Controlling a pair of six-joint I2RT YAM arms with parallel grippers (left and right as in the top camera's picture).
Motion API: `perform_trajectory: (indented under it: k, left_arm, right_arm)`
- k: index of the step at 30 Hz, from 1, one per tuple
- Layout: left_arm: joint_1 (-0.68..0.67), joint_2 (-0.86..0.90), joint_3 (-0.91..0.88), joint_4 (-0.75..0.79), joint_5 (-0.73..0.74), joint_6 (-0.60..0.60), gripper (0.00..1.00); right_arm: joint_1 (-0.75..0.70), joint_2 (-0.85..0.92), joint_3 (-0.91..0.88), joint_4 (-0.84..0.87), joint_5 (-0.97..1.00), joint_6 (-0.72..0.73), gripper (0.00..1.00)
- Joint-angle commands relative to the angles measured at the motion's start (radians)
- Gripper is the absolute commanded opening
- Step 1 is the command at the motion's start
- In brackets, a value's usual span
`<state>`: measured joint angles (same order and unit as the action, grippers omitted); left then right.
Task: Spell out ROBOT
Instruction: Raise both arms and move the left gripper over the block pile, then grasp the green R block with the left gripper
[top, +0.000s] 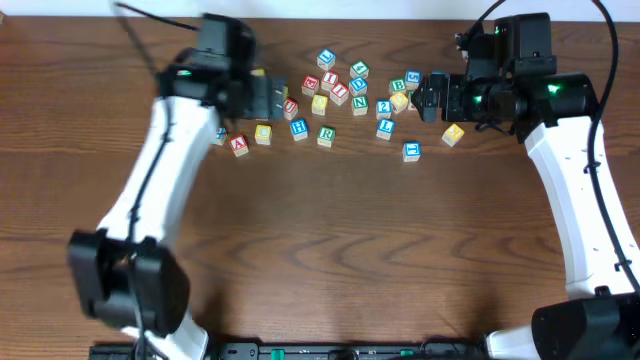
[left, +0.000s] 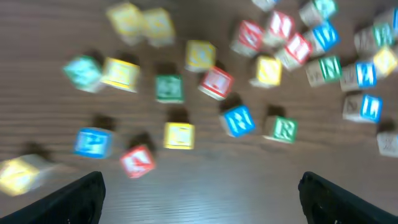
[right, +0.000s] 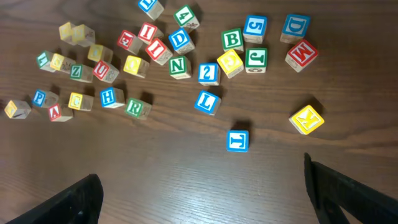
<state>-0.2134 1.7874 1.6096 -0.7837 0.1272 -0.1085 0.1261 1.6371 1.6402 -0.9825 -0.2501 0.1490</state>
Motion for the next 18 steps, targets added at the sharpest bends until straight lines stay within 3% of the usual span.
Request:
perform_trajectory:
  k: [1, 5, 8, 13, 18]
  left_arm:
    - [-0.08, 0.126, 0.022, 0.045, -0.01, -0.01, 0.91]
    - [-0.148, 0.228, 0.022, 0.148, -0.01, -0.026, 0.77]
    - [-0.193, 0.278, 0.029, 0.212, -0.025, -0.077, 0.76]
    - [-0.251, 0.4, 0.178, 0.138, -0.043, -0.068, 0.76]
    - [-0.277, 0.447, 0.192, 0.105, -0.077, -0.016, 0.71]
  right_arm:
    - [0.012, -0.004, 0.012, 0.006, 0.033, 0.008, 0.99]
    - [0.012, -0.004, 0.012, -0.002, 0.128, 0.008, 0.99]
    - [0.012, -0.004, 0.012, -0.001, 0.14, 0.008, 0.99]
    - [0.003, -0.004, 0.012, 0.0, 0.148, 0.007, 0.99]
    - [-0.008, -0.004, 0.012, -0.009, 0.147, 0.007, 0.99]
